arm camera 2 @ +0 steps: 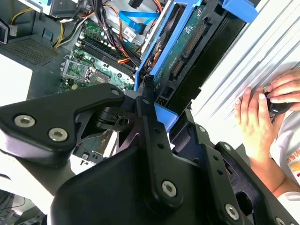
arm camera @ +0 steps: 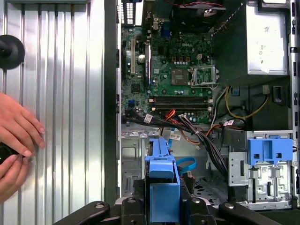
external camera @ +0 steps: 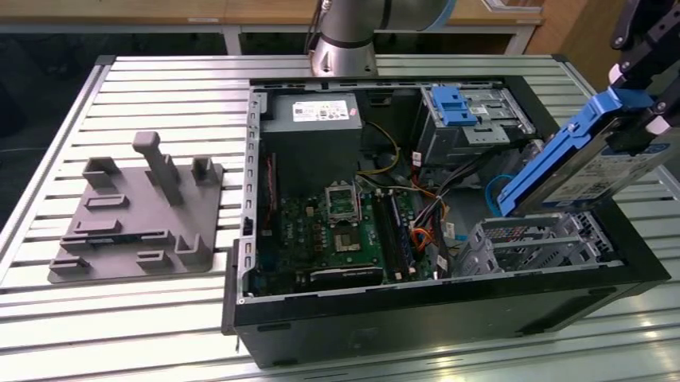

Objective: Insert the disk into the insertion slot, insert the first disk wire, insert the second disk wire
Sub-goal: 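Insert the disk into the insertion slot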

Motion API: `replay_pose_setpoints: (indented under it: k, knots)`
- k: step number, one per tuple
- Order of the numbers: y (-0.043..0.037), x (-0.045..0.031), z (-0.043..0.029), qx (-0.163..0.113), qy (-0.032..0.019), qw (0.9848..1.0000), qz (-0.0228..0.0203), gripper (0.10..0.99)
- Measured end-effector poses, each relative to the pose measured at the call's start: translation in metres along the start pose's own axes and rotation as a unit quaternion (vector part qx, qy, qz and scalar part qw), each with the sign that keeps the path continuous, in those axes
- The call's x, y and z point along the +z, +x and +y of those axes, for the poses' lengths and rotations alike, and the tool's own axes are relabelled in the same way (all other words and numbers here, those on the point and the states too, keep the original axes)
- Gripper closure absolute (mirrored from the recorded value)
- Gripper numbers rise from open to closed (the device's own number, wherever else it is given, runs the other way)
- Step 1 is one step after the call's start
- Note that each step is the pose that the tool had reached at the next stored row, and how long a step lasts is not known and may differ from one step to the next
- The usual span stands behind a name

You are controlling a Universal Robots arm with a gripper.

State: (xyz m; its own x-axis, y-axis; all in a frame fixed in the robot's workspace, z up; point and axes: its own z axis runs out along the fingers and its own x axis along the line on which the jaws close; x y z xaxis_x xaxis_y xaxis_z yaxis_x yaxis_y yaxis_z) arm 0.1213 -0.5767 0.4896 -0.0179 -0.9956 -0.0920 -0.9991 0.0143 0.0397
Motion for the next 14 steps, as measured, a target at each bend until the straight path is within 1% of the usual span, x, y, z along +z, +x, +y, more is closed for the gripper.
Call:
replay_pose_setpoints:
  k: [14]
  knots:
    - [-0.0011,0.0047,-0.0003,-0.001,-0.0001,1.0,0.0,0.725]
